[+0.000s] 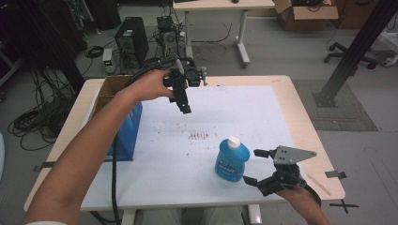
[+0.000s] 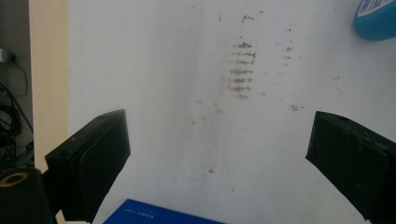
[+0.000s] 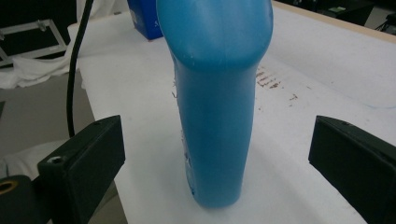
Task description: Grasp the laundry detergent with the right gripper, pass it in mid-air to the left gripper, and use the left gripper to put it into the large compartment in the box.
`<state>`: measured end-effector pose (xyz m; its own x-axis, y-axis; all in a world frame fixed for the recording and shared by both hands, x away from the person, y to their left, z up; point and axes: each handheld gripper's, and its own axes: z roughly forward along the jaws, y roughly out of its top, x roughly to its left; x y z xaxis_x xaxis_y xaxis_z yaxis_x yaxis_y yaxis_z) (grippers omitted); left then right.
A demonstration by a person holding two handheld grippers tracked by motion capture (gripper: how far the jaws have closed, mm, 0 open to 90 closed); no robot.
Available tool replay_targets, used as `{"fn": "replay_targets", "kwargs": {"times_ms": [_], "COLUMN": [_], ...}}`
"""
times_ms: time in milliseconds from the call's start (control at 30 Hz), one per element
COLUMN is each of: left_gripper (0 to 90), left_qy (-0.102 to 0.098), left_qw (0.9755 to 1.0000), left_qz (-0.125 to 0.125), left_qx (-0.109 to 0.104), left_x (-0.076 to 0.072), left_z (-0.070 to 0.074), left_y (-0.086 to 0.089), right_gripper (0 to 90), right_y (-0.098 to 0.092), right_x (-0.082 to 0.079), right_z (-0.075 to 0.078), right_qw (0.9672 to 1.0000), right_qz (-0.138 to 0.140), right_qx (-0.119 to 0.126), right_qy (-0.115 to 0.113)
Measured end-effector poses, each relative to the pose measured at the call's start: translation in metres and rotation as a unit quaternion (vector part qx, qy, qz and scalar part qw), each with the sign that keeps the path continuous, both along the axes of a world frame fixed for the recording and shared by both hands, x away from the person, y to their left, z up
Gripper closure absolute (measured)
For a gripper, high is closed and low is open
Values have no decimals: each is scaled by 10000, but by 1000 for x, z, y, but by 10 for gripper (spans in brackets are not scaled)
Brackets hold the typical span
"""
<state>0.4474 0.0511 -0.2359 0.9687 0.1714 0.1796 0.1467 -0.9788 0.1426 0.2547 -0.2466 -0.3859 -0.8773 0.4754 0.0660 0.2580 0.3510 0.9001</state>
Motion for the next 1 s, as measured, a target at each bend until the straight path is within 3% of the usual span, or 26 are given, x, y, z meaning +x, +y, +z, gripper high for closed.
{"fn": "replay_targets", "kwargs": {"times_ms": [1000], "left_gripper": [64], "left_qy": [-8], "left_qw": [10000], "left_qz": [32], "left_qx": [2], "left_x": [0], "left_z": [0], "left_y": [1], "right_gripper": [33], "right_y": [28], "right_x": [15], "right_z": [-19], "right_qw": [9997], "right_qz": [74], "right_qx": [204], "right_qy": [-90]}}
